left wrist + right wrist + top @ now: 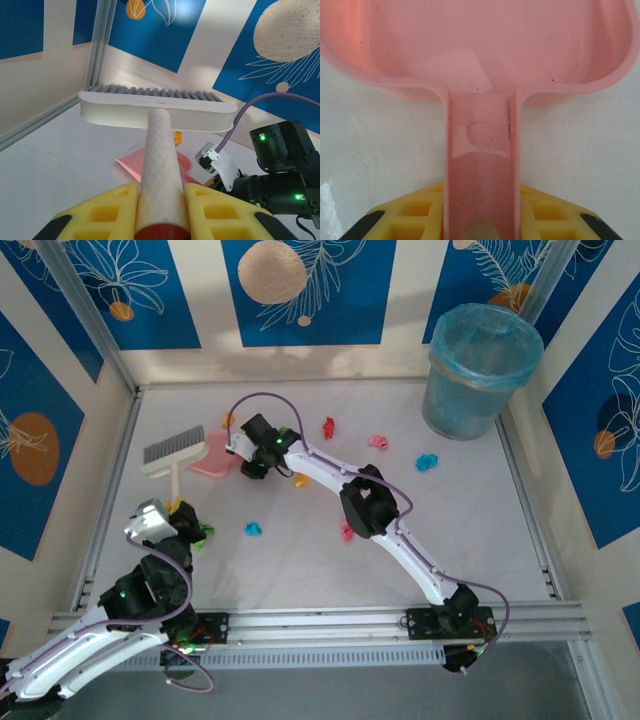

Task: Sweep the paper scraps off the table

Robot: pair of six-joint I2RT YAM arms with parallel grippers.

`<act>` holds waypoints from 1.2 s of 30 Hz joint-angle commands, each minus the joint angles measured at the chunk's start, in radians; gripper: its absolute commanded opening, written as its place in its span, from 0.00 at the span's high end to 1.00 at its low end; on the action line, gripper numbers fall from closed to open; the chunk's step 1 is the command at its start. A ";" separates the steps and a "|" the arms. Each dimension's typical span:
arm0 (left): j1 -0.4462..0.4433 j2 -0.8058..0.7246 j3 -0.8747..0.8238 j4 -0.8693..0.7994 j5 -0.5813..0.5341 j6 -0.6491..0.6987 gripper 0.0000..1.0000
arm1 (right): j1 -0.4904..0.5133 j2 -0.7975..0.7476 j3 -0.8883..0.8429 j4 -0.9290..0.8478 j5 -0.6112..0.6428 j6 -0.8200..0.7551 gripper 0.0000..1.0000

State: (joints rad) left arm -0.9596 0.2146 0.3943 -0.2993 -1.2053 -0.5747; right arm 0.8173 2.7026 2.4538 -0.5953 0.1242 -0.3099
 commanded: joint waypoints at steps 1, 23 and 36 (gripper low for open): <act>0.012 -0.018 -0.002 0.036 0.001 -0.005 1.00 | 0.012 -0.069 -0.017 -0.004 -0.017 0.011 0.91; 0.010 -0.199 -0.014 0.019 0.089 0.008 1.00 | -0.006 -1.029 -1.003 -0.078 0.094 0.421 1.00; 0.010 0.003 0.007 0.205 0.309 0.152 1.00 | -0.130 -1.651 -1.552 -0.087 0.190 0.745 1.00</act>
State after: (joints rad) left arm -0.9585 0.1486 0.3664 -0.1890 -0.9932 -0.4721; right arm 0.6830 1.1427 0.9237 -0.6590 0.2859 0.2962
